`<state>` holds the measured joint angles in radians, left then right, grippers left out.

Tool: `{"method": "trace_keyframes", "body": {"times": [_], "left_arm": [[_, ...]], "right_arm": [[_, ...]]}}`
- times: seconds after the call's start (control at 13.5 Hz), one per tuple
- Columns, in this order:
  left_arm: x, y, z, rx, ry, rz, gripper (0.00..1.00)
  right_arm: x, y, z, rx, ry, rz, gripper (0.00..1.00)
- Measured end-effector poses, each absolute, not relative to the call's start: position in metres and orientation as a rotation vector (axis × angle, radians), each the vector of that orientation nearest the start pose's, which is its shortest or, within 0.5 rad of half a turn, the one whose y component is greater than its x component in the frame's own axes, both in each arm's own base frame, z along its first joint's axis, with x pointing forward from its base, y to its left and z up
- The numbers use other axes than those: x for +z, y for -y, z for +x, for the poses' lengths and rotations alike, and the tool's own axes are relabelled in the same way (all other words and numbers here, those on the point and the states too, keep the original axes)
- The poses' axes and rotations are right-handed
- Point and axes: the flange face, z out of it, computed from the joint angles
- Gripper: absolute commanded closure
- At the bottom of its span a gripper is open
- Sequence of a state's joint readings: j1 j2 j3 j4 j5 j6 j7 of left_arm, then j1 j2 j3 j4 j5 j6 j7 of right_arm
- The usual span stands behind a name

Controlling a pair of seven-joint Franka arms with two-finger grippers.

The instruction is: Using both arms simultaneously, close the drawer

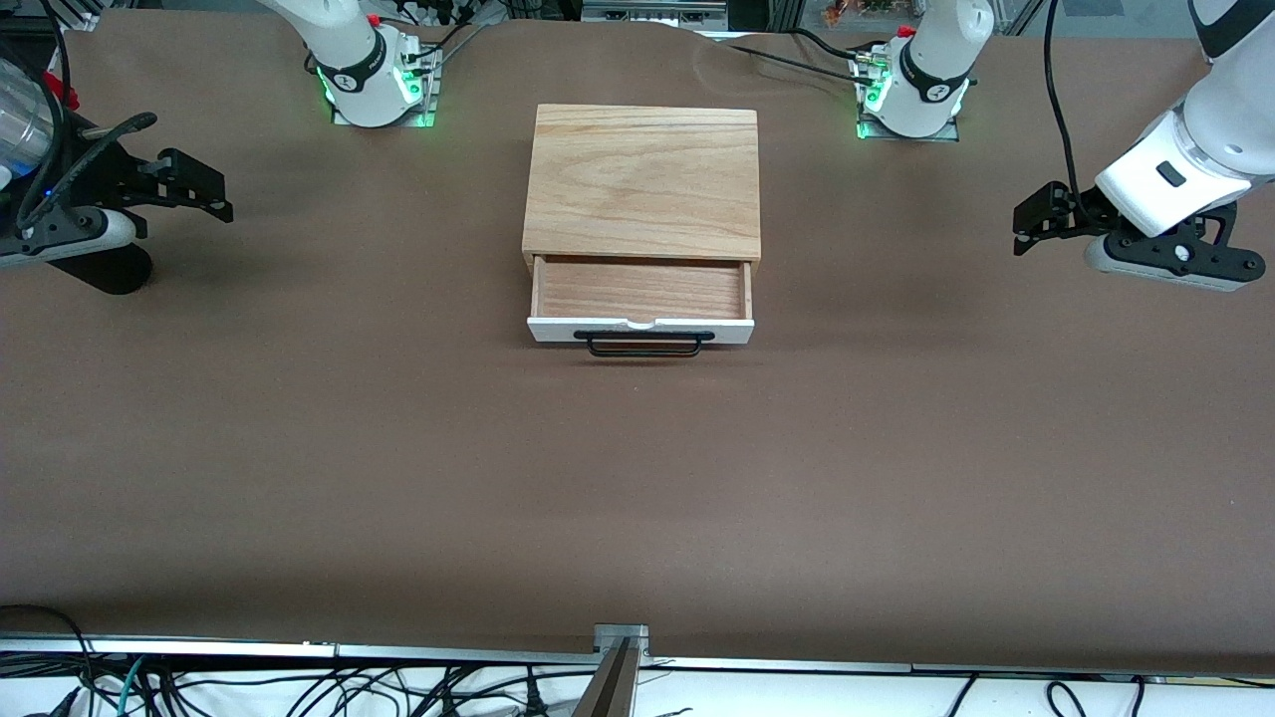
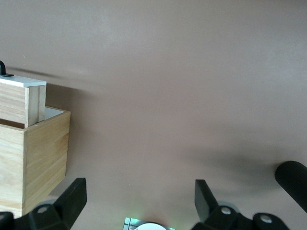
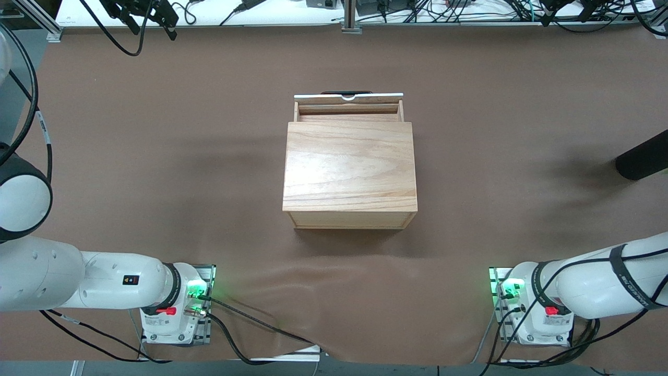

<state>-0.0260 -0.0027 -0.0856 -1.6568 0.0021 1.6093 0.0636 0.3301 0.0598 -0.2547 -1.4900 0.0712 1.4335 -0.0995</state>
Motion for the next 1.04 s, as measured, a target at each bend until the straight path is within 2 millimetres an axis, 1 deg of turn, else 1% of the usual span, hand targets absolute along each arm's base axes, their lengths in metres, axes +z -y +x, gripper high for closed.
{"method": "trace_keyframes", "body": {"times": [1.04], "left_arm": [[0.5848, 0.0633, 0.5492, 0.11, -0.281, -3.123, 0.0]], "right_arm": [[0.6149, -0.056, 0.5565, 0.187, 0.278, -3.066, 0.0]]}}
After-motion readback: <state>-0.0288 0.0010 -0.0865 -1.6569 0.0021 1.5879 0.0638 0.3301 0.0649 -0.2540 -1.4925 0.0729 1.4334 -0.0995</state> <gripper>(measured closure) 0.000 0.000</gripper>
